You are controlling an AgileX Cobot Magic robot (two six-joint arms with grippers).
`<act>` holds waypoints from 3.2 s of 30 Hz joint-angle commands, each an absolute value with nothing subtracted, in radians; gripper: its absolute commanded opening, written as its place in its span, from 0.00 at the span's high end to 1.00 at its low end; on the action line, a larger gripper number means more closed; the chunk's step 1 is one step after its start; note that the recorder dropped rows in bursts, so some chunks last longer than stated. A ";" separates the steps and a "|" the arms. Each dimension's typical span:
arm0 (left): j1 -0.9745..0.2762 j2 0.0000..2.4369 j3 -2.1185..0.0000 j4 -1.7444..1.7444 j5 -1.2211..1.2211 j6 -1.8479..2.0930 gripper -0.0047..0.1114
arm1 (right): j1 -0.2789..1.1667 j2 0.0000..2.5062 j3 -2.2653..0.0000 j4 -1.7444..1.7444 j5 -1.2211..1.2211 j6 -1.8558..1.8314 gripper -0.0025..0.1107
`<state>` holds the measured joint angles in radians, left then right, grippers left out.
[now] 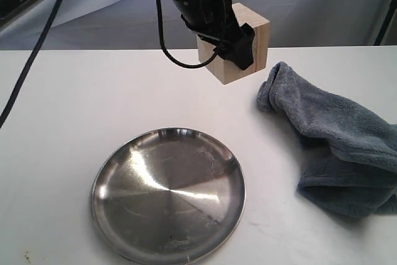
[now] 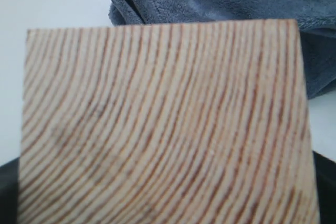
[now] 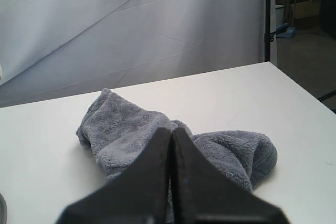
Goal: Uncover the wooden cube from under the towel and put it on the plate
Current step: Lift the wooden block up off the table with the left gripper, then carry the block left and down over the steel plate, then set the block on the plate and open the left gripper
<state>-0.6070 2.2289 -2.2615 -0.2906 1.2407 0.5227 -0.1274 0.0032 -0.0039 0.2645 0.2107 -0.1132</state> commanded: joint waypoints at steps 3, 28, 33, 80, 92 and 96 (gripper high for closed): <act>-0.569 2.168 -2.207 -0.401 1.221 0.612 0.93 | -0.126 0.000 0.000 0.267 0.210 -0.121 0.98; -0.569 1.686 -1.240 -0.389 0.732 0.815 0.93 | -0.126 0.000 0.000 0.267 0.210 -0.121 0.98; -0.569 1.688 -1.129 -0.493 0.647 0.908 0.93 | -0.126 0.000 0.000 0.267 0.210 -0.121 0.98; -0.569 1.822 -0.796 -0.966 0.293 1.411 0.81 | -0.126 0.000 0.000 0.267 0.210 -0.121 0.98; -0.569 1.757 -0.796 -0.966 0.288 1.411 0.06 | -0.126 0.000 0.000 0.267 0.210 -0.121 0.98; -0.569 1.690 -0.796 -0.966 0.292 1.407 0.06 | -0.126 0.000 0.000 0.267 0.210 -0.121 0.98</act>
